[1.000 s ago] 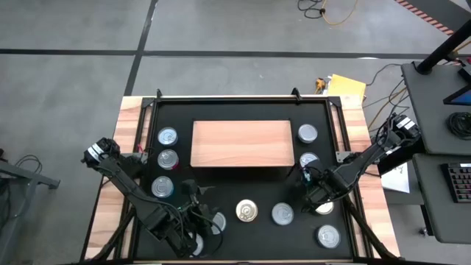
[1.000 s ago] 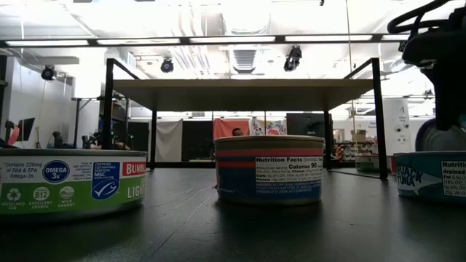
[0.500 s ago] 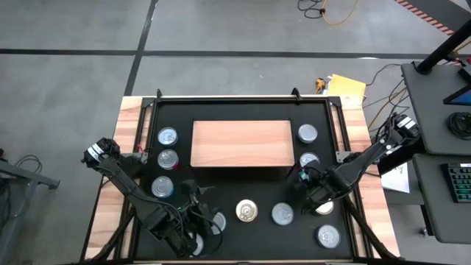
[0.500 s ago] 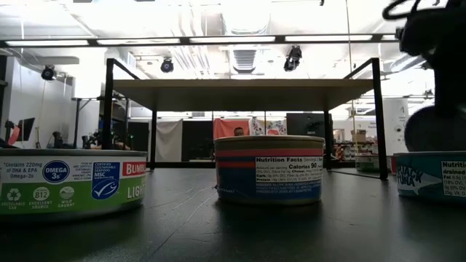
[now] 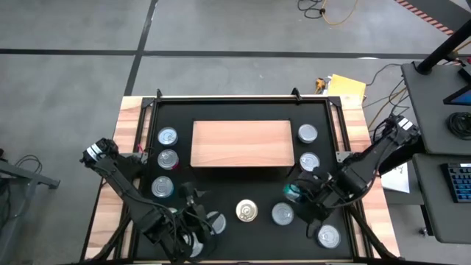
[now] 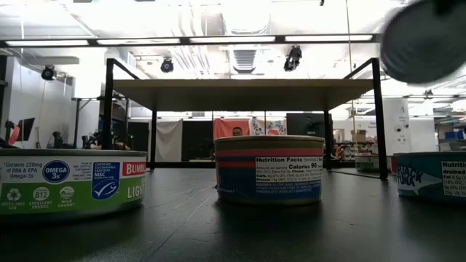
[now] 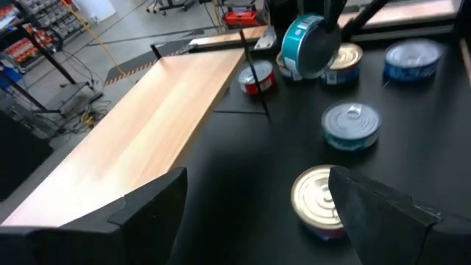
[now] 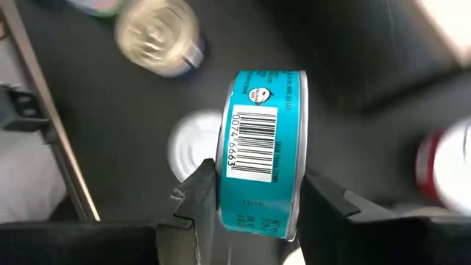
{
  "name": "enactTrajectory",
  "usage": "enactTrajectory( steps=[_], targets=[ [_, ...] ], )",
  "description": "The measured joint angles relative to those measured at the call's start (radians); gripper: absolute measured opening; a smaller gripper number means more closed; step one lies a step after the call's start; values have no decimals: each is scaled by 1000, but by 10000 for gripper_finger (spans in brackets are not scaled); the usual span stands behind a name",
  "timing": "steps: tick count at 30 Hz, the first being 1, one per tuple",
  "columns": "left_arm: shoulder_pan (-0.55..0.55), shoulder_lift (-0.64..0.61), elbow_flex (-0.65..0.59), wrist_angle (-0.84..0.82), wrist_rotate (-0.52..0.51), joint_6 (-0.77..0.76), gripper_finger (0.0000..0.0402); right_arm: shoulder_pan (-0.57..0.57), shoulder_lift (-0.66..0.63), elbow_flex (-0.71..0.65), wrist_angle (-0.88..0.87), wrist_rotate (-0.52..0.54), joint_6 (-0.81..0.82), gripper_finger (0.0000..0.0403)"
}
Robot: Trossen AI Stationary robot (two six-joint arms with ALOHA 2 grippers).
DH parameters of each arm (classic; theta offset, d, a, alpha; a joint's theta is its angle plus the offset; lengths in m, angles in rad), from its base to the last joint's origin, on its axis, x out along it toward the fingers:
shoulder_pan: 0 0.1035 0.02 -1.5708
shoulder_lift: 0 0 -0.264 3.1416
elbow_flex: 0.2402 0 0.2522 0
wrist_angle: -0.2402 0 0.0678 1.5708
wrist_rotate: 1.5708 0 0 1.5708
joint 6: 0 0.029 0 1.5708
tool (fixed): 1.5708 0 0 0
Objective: Stack canned seafood by type on shelf
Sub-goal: Put the light green tuna can on the shelf
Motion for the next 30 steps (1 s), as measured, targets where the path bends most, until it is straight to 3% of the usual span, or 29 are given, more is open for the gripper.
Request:
enactTrajectory(
  steps=[8,17,20,30],
  targets=[
    [0,-2,65,-49,0,13,315,2,101,200,-6,130,-505,131],
    [0,-2,68,-91,-34,-105,315,-42,199,271,-19,561,-1089,131],
    [0,-2,68,-96,-51,-110,315,-98,247,267,-21,593,-1174,131],
    [0,-2,68,-161,-51,-111,315,-240,358,266,-27,611,-1189,131]
  ],
)
